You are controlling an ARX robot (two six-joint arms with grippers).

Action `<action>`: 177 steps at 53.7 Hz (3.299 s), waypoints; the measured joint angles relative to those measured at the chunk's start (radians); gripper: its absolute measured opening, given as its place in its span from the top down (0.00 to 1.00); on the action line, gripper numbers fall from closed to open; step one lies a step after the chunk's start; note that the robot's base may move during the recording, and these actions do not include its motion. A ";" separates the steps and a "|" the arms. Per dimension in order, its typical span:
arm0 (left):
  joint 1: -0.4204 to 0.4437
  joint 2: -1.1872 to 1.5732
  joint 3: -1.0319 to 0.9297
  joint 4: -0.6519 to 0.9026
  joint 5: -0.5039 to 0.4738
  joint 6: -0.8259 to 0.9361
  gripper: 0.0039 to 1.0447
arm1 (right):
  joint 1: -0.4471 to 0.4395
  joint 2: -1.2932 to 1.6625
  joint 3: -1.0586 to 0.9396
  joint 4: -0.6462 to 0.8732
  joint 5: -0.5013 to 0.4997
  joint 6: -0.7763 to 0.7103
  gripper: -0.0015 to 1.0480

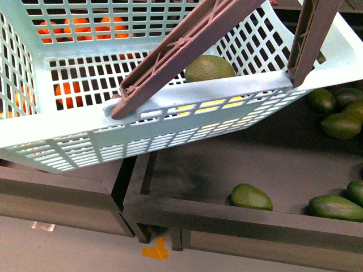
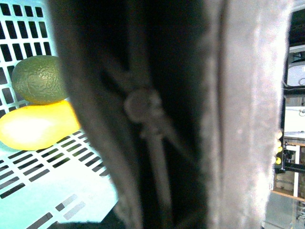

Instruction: Pick mango and avocado into basket

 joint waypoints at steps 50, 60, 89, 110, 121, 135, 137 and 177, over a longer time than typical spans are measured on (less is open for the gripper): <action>-0.003 0.001 0.000 0.001 0.010 0.000 0.87 | 0.000 -0.002 0.000 -0.002 0.000 0.000 0.08; -0.002 0.001 0.000 0.001 0.002 0.000 0.87 | 0.000 -0.003 0.000 -0.003 -0.003 0.000 0.08; -0.001 0.001 0.000 0.000 0.003 0.000 0.87 | 0.000 -0.003 0.000 -0.003 0.000 0.000 0.08; 0.013 0.001 0.000 0.000 -0.014 0.003 0.87 | 0.000 -0.003 0.000 -0.003 -0.003 0.000 0.08; 0.006 0.001 0.000 0.000 -0.001 0.004 0.87 | 0.000 -0.003 0.000 -0.003 -0.002 0.000 0.08; 0.003 0.135 0.087 0.251 -0.605 -0.585 0.88 | 0.000 -0.003 0.000 -0.003 0.000 0.000 0.08; 0.034 0.179 0.129 0.257 -0.615 -0.631 0.88 | 0.000 -0.003 0.000 -0.003 0.001 0.000 0.08; 0.185 0.458 0.065 0.418 -0.445 -0.734 0.88 | 0.000 -0.003 0.000 -0.003 0.000 0.000 0.08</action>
